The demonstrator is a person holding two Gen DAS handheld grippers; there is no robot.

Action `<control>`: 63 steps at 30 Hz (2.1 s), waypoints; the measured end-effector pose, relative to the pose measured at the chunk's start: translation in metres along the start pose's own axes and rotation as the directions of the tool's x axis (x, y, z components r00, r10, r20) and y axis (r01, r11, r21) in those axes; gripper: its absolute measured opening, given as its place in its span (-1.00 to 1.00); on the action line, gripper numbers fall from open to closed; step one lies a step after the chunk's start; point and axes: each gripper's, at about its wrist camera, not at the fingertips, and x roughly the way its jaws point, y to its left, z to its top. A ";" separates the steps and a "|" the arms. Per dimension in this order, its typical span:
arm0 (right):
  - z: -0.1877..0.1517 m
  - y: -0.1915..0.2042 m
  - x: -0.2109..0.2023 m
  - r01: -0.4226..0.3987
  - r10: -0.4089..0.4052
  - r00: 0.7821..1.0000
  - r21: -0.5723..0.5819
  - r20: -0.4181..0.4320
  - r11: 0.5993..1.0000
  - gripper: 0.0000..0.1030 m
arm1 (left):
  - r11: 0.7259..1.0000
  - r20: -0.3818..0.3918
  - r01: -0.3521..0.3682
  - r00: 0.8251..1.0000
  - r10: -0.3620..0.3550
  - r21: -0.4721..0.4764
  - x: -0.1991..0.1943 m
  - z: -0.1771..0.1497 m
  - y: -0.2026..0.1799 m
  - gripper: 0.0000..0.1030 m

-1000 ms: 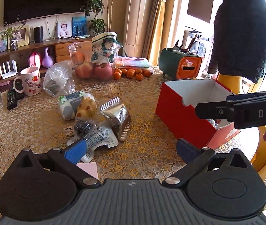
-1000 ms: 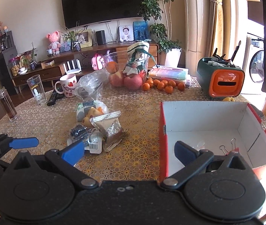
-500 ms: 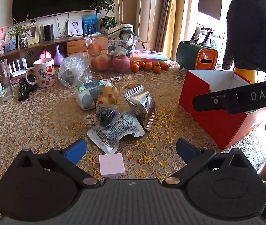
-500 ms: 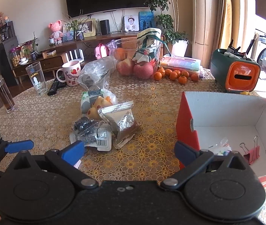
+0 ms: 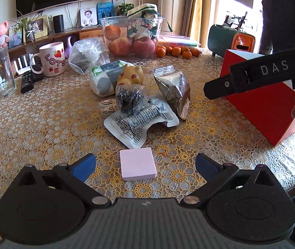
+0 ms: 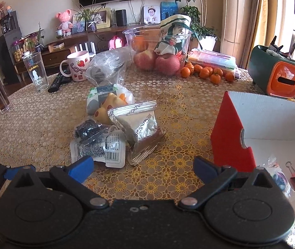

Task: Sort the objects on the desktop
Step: 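Grasp the pink sticky pad with the left tool while the right tool grasps the silver foil bag, then carry the pink pad and silver foil bag over the red box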

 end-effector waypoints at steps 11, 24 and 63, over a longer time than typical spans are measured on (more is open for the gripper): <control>0.020 0.001 0.048 0.026 -0.026 1.000 -0.040 -0.003 0.999 0.96 | 0.998 -0.034 -0.053 0.998 0.052 -0.031 0.021 -0.003 0.003 0.98; 0.032 0.009 0.089 0.028 -0.030 0.999 -0.102 -0.022 0.994 0.88 | 0.996 -0.039 -0.078 0.996 0.077 -0.035 0.032 -0.002 0.003 0.92; 0.015 -0.015 0.046 0.042 -0.035 0.992 0.056 -0.118 0.998 0.04 | 0.998 -0.027 -0.059 0.998 0.058 -0.023 0.013 0.003 -0.014 -0.23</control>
